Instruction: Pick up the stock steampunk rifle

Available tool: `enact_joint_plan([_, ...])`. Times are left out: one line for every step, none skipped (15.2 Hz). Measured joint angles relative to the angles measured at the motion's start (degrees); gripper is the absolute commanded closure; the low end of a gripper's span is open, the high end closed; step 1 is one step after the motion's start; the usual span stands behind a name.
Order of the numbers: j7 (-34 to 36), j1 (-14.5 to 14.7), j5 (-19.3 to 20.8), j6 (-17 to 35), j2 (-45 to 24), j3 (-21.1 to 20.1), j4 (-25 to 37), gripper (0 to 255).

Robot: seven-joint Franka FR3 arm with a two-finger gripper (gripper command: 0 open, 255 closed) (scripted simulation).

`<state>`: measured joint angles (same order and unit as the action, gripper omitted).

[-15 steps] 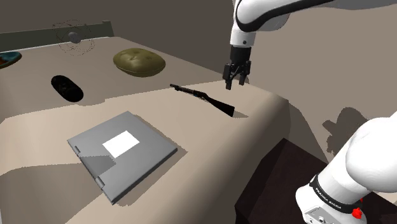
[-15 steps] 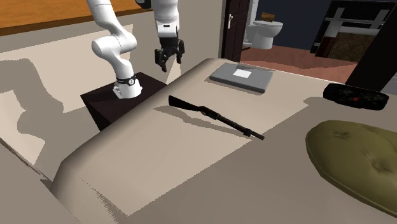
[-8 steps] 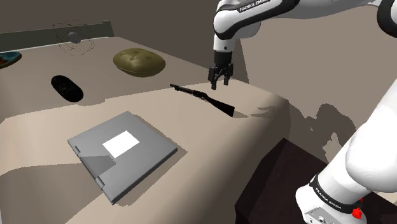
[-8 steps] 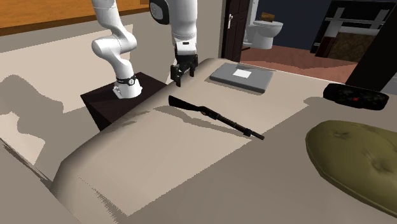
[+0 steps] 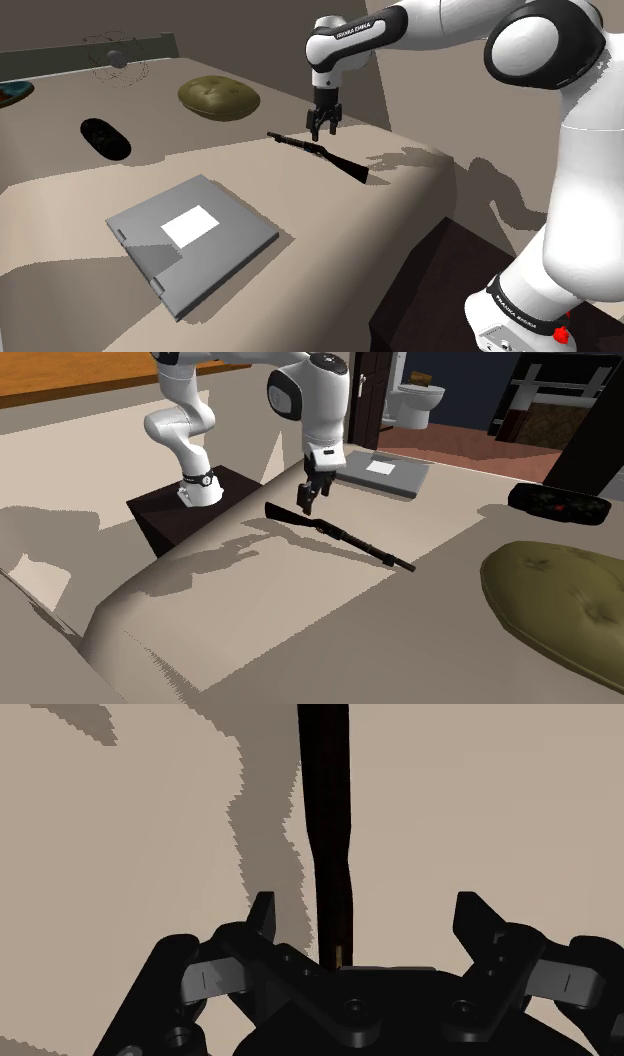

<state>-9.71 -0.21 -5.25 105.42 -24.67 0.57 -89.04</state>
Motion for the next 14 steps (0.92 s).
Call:
enact_joint_plan([-0.30,-0.03,0.05,-0.39,-2.55,-0.08,2.88,0])
enact_joint_plan([-0.50,-0.02,0.12,-1.39,-5.28,-0.17,6.52,0])
enact_joint_plan([-0.53,0.10,0.20,-2.49,-8.44,-0.31,10.76,0])
enact_joint_plan([-0.95,-0.07,0.27,-3.49,-11.27,-0.36,14.48,0])
enact_joint_plan([-1.13,-0.11,0.31,-3.59,-12.52,-0.38,15.75,0])
enact_joint_plan([-1.22,-0.11,0.32,-3.42,-13.34,-0.40,16.39,0])
enact_joint_plan([-1.24,-0.07,0.32,-3.02,-13.93,-0.42,16.58,0])
enact_joint_plan([-1.37,-0.11,0.31,-2.50,-14.05,-0.42,16.17,0])
enact_joint_plan([-1.36,-0.07,0.31,-2.02,-14.33,-0.43,16.00,0])
enact_joint_plan([-1.41,-0.05,0.30,-1.41,-14.50,-0.44,15.55,0])
enact_joint_plan([-1.34,0.04,0.29,-0.78,-14.86,-0.47,15.30,0])
enact_joint_plan([-1.45,0.00,0.27,-0.32,-15.13,-0.46,15.08,0])
enact_joint_plan([-1.47,-0.01,0.27,-0.01,-15.22,-0.46,14.86,255])
enact_joint_plan([-1.48,0.00,0.26,0.15,-15.23,-0.46,14.72,255])
